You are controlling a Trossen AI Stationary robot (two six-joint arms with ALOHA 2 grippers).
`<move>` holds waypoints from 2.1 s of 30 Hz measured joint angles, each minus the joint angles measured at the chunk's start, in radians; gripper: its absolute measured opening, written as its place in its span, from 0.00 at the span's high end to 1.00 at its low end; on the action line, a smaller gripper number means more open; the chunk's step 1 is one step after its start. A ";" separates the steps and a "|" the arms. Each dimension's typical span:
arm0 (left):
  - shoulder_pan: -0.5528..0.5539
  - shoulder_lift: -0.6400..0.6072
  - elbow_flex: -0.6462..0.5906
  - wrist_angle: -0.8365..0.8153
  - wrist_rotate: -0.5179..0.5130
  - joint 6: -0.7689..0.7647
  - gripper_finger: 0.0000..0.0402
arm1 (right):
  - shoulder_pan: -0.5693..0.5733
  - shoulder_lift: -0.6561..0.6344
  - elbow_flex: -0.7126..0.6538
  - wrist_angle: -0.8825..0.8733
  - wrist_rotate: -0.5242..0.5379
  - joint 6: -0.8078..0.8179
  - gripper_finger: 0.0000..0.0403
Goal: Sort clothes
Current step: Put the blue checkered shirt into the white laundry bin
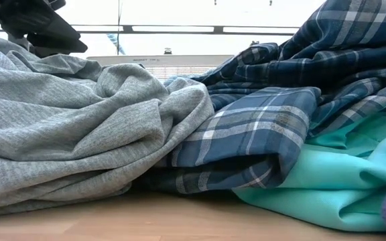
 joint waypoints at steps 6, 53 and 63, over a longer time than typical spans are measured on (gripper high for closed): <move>0.000 0.000 0.000 0.018 0.009 -0.001 0.70 | -0.044 0.074 0.000 -0.027 -0.044 -0.037 0.66; 0.000 0.001 0.000 0.016 0.037 -0.002 0.70 | -0.364 -0.229 -0.163 0.517 0.127 -0.539 1.00; 0.000 0.001 0.000 0.015 0.036 0.001 0.70 | -0.514 -0.229 0.122 0.740 0.183 -0.872 1.00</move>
